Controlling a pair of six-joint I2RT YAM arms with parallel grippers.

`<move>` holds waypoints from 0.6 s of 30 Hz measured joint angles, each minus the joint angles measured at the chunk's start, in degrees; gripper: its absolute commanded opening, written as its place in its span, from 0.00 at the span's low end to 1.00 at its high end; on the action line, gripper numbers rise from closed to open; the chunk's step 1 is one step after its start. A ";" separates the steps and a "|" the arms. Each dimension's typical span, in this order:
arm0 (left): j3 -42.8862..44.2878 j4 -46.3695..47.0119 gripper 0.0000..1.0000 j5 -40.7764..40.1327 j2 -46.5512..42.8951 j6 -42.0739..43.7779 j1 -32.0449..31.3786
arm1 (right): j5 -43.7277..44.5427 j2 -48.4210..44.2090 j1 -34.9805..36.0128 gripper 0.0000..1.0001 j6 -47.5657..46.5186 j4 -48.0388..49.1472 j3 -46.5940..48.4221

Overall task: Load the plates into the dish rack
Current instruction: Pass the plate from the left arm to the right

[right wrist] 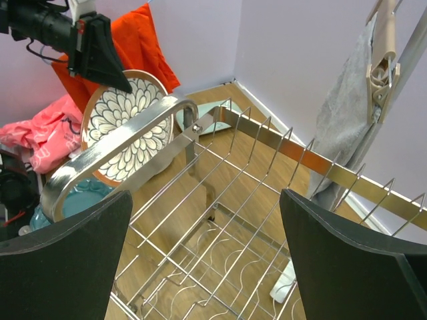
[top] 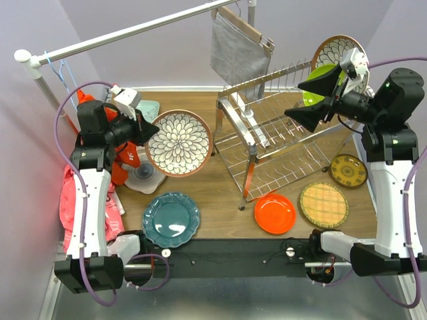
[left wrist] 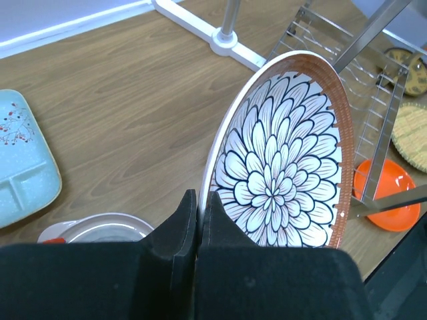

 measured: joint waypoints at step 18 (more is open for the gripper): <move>6.34 0.68 0.00 -5.99 -7.74 -15.65 1.68 | -0.81 9.51 0.79 0.97 6.05 1.14 10.60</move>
